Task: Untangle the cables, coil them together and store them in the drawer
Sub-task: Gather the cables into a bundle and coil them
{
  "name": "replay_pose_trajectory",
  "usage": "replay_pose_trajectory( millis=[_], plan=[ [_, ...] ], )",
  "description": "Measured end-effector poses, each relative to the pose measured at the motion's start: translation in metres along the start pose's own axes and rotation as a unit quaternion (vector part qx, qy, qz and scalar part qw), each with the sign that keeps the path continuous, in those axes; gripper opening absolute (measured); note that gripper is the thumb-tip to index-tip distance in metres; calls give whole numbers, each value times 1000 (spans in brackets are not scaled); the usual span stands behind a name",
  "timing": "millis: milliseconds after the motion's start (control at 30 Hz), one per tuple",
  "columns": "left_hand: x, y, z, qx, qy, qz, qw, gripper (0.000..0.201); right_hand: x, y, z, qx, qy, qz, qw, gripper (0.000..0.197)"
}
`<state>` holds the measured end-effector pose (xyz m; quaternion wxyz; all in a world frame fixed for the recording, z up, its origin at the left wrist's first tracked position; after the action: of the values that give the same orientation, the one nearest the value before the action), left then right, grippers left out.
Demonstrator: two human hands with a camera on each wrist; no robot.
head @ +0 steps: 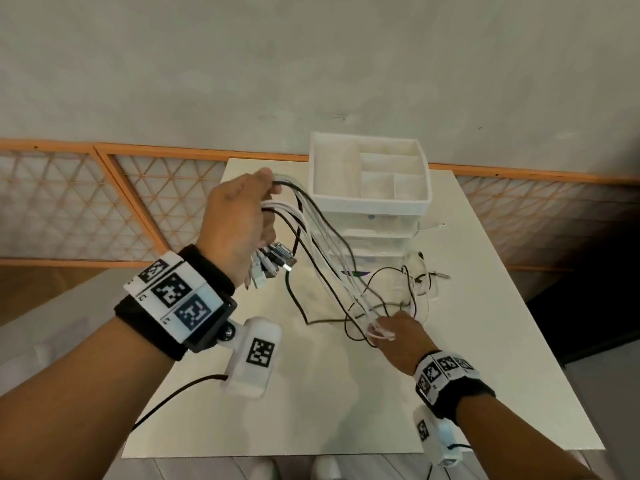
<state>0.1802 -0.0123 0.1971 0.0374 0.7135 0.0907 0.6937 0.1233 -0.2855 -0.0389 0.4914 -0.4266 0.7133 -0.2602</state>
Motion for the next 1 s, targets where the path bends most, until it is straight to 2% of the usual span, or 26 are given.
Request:
replay_pose_trajectory(
  millis=[100, 200, 267, 367, 433, 500, 567, 633, 700, 767, 833, 900, 933, 1000],
  plan=[
    [8, 3, 2, 1, 21, -29, 999, 31, 48, 0, 17, 2, 42, -37, 998, 45],
    [1, 10, 3, -27, 20, 4, 999, 33, 35, -41, 22, 34, 34, -15, 999, 67],
    [-10, 6, 7, -25, 7, 37, 999, 35, 17, -87, 23, 107, 5, 51, 993, 72],
    [-27, -12, 12, 18, -15, 81, 996, 34, -27, -176, -13, 273, -64, 103, 954, 68],
    [-27, -29, 14, 69, -8, 71, 995, 36, -37, -202, -29, 316, -85, 106, 939, 75],
    [-17, -41, 16, 120, -6, 11, 993, 34, -18, -187, -18, 275, -47, 39, 959, 76],
    [-1, -44, 17, 150, 2, -56, 987, 31, 29, -132, 6, 144, 52, -79, 985, 66],
    [10, -40, 18, 141, 24, -70, 987, 31, 69, -67, 11, 8, 108, -135, 985, 43],
    [8, -29, 18, 101, 38, -36, 994, 31, 78, -22, 6, -66, 99, -152, 981, 39],
    [-7, -21, 16, 72, 23, 20, 997, 32, 66, -8, 8, -75, 76, -180, 978, 33],
    [-28, -13, 14, 35, -19, 97, 994, 38, 45, -27, 16, -21, 69, -156, 985, 24],
    [-50, -5, 10, -7, -55, 182, 982, 48, 24, -78, 16, 83, 73, -37, 993, 27],
    [-60, -3, 9, -19, -64, 210, 975, 52, 12, -112, 11, 155, 64, 34, 985, 29],
    [-76, -6, 8, -16, -82, 237, 968, 61, -16, -180, -14, 309, -4, 149, 939, 34]
  ],
)
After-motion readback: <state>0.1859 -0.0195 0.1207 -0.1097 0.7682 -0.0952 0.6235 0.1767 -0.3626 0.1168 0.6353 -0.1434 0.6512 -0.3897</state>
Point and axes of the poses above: each hand's wrist, its own z-axis towards the middle knuckle, its own y-axis out of the palm, x = y × z, the point moved 10 cm from there along z, towards the middle knuckle, and after that the axes turned 3 degrees about -x, right-handed, at the moved point
